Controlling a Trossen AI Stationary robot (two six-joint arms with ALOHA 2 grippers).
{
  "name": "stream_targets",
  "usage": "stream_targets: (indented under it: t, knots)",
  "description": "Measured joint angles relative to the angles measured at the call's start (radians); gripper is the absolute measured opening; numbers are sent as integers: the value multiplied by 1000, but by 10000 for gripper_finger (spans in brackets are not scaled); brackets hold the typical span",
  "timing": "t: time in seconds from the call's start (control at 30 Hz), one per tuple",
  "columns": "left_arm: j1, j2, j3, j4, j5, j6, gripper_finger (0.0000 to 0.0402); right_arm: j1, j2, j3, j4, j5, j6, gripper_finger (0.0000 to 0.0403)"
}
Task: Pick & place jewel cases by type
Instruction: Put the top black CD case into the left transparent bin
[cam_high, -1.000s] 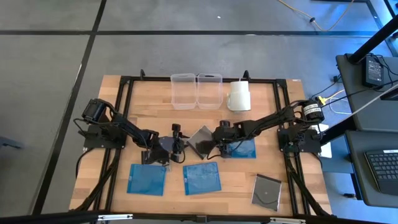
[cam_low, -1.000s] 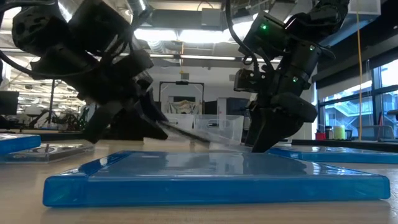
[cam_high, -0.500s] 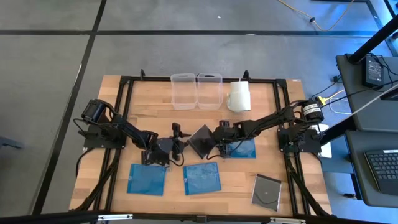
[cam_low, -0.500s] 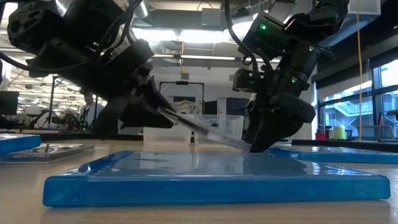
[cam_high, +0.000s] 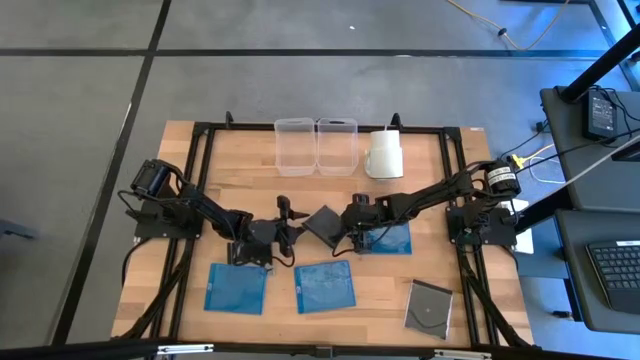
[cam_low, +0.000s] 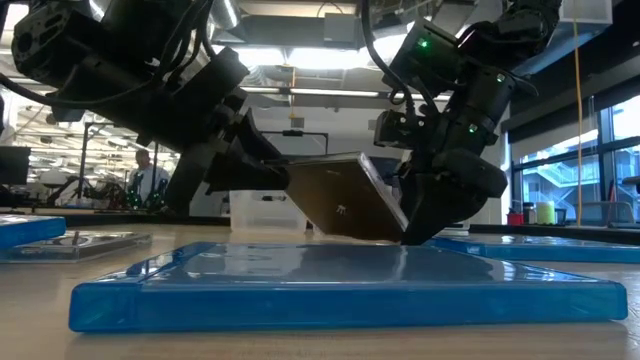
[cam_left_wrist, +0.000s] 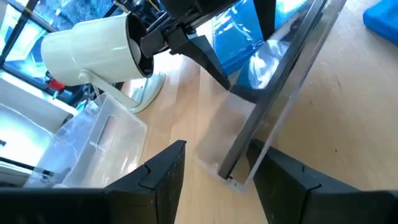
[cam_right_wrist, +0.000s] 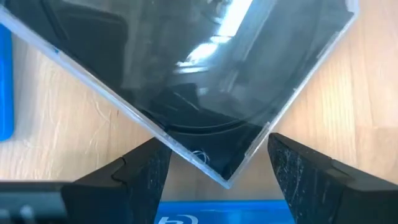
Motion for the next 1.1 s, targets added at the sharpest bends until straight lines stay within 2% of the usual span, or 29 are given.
stream_targets:
  t: [0.23,0.53,0.7,0.93,1.1]
  knots:
    - [-4,0,0,-2,76,96,147,0,0,0,1,0,2,273]
    - [-4,0,-1,-3,88,110,74,0,0,0,1,0,3,273]
    - [-5,0,-1,2,86,125,51,0,0,0,1,1,3,273]
    - [-36,0,-1,1,5,131,47,2,-25,0,-14,40,0,273]
    - [-67,0,-1,-2,-68,173,47,-1,-103,-6,-122,182,-19,273]
